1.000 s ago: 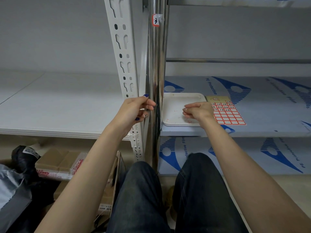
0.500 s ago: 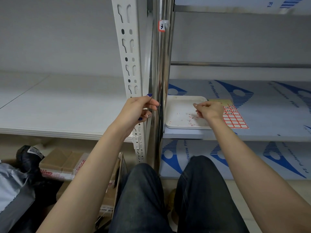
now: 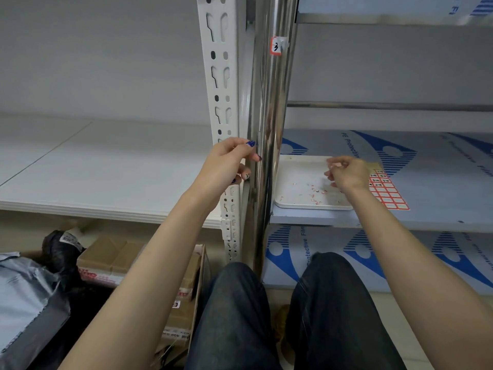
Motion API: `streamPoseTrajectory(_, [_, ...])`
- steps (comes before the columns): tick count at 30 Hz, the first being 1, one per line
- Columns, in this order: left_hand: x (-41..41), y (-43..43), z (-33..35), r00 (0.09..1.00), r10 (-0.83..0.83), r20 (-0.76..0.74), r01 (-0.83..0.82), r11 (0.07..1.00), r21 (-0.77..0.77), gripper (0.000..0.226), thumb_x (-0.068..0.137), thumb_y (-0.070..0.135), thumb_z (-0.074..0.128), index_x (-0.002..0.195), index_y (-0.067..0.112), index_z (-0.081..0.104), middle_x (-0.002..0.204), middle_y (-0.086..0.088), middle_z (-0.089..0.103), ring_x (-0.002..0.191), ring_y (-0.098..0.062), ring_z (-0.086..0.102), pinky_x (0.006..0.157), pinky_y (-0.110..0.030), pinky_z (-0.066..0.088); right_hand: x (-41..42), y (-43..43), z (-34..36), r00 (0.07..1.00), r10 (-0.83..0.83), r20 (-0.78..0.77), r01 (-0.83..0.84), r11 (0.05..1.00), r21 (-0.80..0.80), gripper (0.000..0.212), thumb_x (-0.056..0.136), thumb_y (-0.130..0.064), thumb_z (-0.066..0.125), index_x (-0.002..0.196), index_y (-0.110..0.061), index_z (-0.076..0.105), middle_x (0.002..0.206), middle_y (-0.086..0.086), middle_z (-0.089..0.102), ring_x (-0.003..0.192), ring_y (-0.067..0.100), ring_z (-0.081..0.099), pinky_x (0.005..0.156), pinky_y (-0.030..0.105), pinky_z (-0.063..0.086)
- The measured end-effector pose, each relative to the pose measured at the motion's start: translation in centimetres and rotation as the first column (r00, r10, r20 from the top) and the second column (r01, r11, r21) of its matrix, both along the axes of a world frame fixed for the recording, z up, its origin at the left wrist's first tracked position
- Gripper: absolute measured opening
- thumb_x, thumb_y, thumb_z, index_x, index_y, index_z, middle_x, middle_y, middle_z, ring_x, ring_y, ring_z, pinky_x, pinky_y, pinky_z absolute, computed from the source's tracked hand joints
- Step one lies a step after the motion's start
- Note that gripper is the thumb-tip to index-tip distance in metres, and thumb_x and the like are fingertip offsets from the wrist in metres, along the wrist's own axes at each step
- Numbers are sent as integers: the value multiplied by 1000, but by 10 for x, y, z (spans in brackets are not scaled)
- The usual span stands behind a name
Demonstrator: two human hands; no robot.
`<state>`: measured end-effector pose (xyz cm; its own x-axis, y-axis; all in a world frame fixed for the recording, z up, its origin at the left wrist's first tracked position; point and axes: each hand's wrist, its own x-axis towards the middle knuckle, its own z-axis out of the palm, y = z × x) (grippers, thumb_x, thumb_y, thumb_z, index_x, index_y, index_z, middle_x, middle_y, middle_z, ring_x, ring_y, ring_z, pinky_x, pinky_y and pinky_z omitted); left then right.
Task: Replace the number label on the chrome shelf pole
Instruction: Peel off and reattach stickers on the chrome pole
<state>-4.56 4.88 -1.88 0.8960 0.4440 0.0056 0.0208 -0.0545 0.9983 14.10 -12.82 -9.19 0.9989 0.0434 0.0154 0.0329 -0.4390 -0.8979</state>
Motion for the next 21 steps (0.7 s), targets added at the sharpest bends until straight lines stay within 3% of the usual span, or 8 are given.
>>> streamPoseTrajectory(2, [2,2,4,997,63,49,-65,997,41,10,93,11,51,99,15,56,84,3,62,45,-5,45,45,-14,35,-3,4,7,999,28,26,-27,999,-32,32,89,4,56,116,-12,63,106,7,63,100,22,62,92,42,53])
streamPoseTrajectory(4, [7,4,11,982,121,146,-141,981,131,14,92,8,52,104,14,55,85,3,58,45,-1,48,47,-12,37,-11,10,21,993,70,90,-71,997,0,28,86,-2,64,111,-13,65,103,0,61,106,22,60,94,43,52])
streamPoseTrajectory(7, [17,4,28,939,165,302,-255,923,289,15,89,11,57,102,15,55,83,10,57,54,-9,55,55,-15,44,-30,22,51,964,146,224,-167,983,81,18,89,-17,64,107,-14,70,101,-2,66,99,15,63,85,34,56])
streamPoseTrajectory(9, [24,2,39,908,161,386,-317,866,386,13,86,18,62,98,18,56,82,11,60,63,-18,59,66,-27,51,-44,30,74,935,189,300,-243,957,156,22,96,-22,53,111,-14,67,103,-4,67,93,9,62,75,24,56])
streamPoseTrajectory(11, [31,0,54,881,140,452,-369,802,471,16,84,25,64,95,18,56,83,7,63,66,-16,59,72,-32,52,-57,37,95,916,199,347,-299,918,262,24,101,-23,43,107,-17,65,96,-5,67,85,5,61,69,19,55])
streamPoseTrajectory(15, [44,-5,80,847,108,520,-441,690,575,20,82,28,66,91,18,52,80,5,61,63,-2,51,66,-18,44,-73,46,123,886,188,424,-346,876,335,22,98,-12,44,100,-15,66,81,-4,66,75,5,61,69,23,56])
streamPoseTrajectory(17, [48,-5,85,827,112,551,-484,640,597,20,83,27,66,91,17,51,81,4,60,65,-2,50,64,-13,40,-77,48,128,871,174,460,-357,866,349,21,94,-10,49,96,-15,69,79,-4,67,73,4,63,69,24,57])
streamPoseTrajectory(21, [52,-6,89,813,137,566,-501,660,560,26,82,26,66,99,11,54,86,1,60,71,-9,52,68,-16,43,-82,48,132,848,155,507,-375,851,368,19,89,-10,55,81,-18,70,73,-6,68,72,3,65,65,21,53])
